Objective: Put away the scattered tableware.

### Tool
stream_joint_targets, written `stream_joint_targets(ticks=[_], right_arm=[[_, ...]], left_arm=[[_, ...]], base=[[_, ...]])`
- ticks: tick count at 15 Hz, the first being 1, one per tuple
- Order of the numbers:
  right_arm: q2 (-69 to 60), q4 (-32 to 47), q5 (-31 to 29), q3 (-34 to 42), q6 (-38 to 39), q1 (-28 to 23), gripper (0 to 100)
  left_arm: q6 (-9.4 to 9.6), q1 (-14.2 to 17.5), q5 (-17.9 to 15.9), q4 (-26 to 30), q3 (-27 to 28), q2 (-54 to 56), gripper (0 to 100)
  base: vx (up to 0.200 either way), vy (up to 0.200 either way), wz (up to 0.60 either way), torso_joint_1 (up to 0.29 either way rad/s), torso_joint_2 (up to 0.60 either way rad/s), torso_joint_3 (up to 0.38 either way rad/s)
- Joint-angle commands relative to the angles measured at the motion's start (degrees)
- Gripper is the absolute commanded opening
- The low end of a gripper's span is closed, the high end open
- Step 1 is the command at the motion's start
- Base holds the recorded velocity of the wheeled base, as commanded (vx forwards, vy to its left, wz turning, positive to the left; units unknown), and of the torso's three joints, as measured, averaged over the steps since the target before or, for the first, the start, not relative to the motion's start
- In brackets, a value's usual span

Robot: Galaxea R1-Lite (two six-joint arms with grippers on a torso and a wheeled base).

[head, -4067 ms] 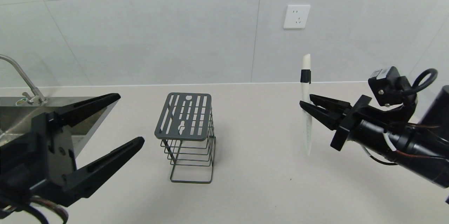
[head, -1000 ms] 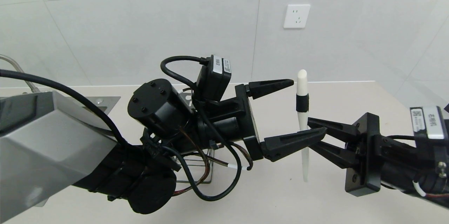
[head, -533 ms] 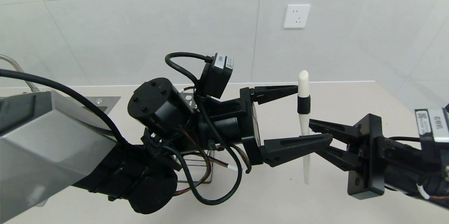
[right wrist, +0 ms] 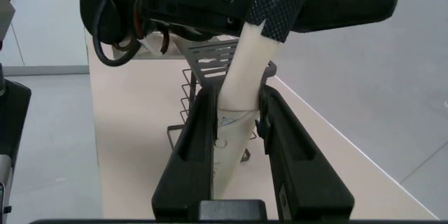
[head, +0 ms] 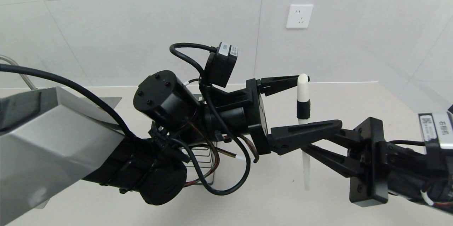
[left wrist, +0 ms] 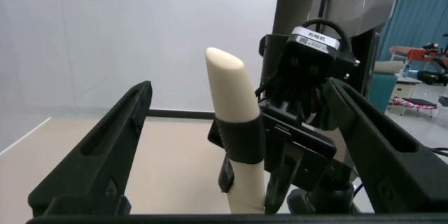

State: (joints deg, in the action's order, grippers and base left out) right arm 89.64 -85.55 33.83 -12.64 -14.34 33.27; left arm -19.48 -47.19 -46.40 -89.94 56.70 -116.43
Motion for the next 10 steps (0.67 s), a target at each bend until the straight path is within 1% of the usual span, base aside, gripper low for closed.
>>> stream_joint_targets(ticks=[1, 5, 6, 10], right_arm=[[-0.5, -0.1, 0.0, -0.1, 0.0, 0.0, 0], [-1.0, -0.1, 0.0, 0.2, 0.0, 0.0, 0], [-1.0, -0.1, 0.0, 0.2, -0.1, 0.0, 0], [-1.0, -0.1, 0.0, -0.5, -0.1, 0.0, 0]], left_arm=[[-0.03, 0.0, 0.0, -0.1, -0.1, -0.3, 100], [-0.03, 0.0, 0.0, -0.1, -0.1, -0.4, 100], [-0.12, -0.1, 0.0, -0.1, -0.3, -0.4, 0], [-0.03, -1.2, 0.4, -0.1, -0.3, -0.5, 0]], base=[[0.000, 0.000, 0.00, 0.000, 0.00, 0.000], [0.000, 0.000, 0.00, 0.000, 0.00, 0.000], [0.000, 0.000, 0.00, 0.000, 0.00, 0.000], [0.000, 0.000, 0.00, 0.000, 0.00, 0.000]])
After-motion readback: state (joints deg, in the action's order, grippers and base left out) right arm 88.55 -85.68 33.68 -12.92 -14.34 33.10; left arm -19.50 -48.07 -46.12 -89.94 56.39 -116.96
